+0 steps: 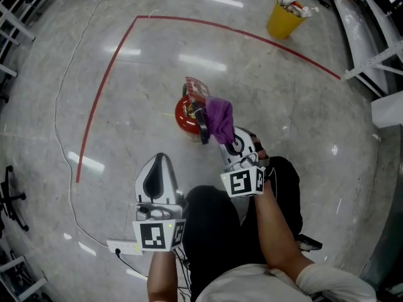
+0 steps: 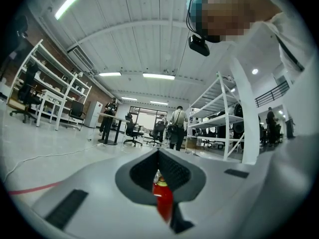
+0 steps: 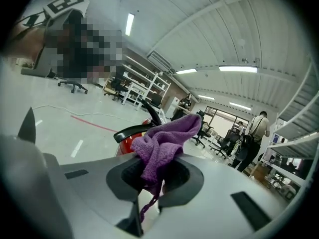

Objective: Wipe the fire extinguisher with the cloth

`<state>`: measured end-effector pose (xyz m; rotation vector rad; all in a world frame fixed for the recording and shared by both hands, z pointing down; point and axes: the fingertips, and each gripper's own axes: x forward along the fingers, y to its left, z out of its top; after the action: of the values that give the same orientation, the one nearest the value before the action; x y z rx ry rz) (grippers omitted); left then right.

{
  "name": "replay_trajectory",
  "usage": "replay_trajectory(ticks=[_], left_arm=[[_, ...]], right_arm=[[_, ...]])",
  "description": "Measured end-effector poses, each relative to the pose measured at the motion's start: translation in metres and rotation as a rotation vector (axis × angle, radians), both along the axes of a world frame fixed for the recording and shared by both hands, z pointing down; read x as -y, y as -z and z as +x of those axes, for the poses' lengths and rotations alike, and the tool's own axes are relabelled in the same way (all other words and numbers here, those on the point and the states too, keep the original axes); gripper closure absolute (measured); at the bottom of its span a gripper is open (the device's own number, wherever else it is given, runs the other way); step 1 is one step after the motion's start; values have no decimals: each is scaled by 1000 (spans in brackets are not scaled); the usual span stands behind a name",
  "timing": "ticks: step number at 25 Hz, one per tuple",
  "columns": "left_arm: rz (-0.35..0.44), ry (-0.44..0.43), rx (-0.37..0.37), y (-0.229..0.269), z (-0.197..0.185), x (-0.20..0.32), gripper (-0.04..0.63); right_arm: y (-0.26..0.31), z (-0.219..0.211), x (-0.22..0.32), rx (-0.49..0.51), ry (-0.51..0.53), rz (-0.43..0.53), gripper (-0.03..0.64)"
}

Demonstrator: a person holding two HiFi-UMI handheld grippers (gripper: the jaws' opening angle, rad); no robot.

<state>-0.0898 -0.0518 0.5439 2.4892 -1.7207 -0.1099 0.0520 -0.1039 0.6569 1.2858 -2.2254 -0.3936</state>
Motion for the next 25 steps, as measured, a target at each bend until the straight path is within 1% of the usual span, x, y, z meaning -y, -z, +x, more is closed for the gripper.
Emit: replay_trajectory(ticks=[8, 13, 19, 25], left_arm=[[-25, 2, 2, -13, 0, 4, 591], [-35, 9, 2, -18, -2, 5, 591], [-46, 10, 7, -25, -8, 4, 591], [-61, 5, 9, -34, -13, 3, 591]], right_arm=[[-41, 24, 3, -30, -67, -62, 568], [-62, 21, 2, -63, -58, -97, 568], [-93, 12, 5, -29, -63, -142, 568], [-137, 10, 3, 12, -79, -220, 568]])
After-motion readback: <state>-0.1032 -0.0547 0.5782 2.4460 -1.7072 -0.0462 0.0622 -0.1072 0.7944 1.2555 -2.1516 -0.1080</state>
